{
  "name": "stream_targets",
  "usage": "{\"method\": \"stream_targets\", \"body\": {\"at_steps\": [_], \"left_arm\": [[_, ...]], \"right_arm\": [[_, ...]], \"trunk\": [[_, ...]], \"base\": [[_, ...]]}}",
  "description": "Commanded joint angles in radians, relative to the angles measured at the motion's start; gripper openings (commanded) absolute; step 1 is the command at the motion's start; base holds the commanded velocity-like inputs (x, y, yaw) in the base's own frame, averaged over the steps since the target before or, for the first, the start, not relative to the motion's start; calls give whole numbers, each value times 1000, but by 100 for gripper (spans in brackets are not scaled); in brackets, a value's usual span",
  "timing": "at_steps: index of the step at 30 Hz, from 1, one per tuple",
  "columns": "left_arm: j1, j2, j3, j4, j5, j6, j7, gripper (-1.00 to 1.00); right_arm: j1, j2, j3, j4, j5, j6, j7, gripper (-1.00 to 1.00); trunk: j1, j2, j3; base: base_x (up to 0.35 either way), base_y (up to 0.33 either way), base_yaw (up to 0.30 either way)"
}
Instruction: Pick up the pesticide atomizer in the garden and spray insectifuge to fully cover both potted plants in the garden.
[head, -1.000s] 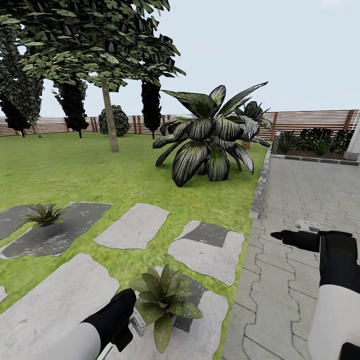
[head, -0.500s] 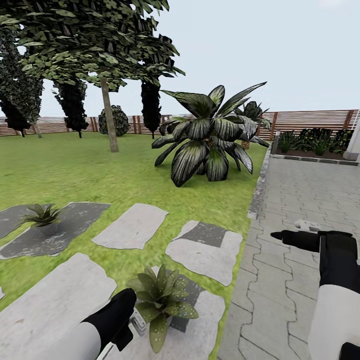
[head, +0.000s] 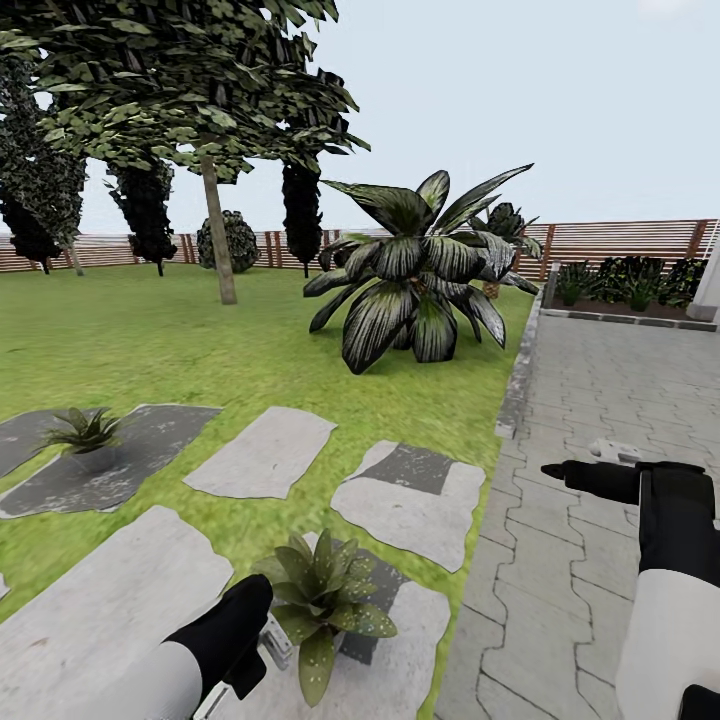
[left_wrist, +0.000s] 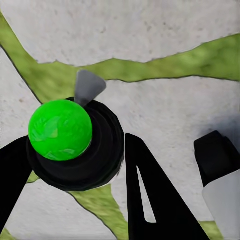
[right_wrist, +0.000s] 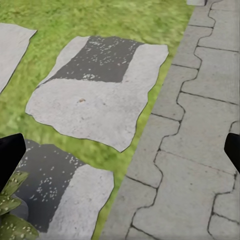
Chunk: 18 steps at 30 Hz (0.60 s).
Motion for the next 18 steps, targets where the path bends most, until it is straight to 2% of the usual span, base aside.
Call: {"method": "stream_targets", "body": {"at_steps": [1,18], "left_arm": [[-2,1,-3,-1,-11,2,-10,-100],[-38,2,-2,-1,-11,2,-10,-100]], "right_arm": [[-1,0,-1,-1,10,2,10,100],[-1,0,-1,-1,10,2,11,100]], "trunk": [[0,-1,-1],[0,-1,-1]], "base": [[0,0,0],[0,0,0]]}}
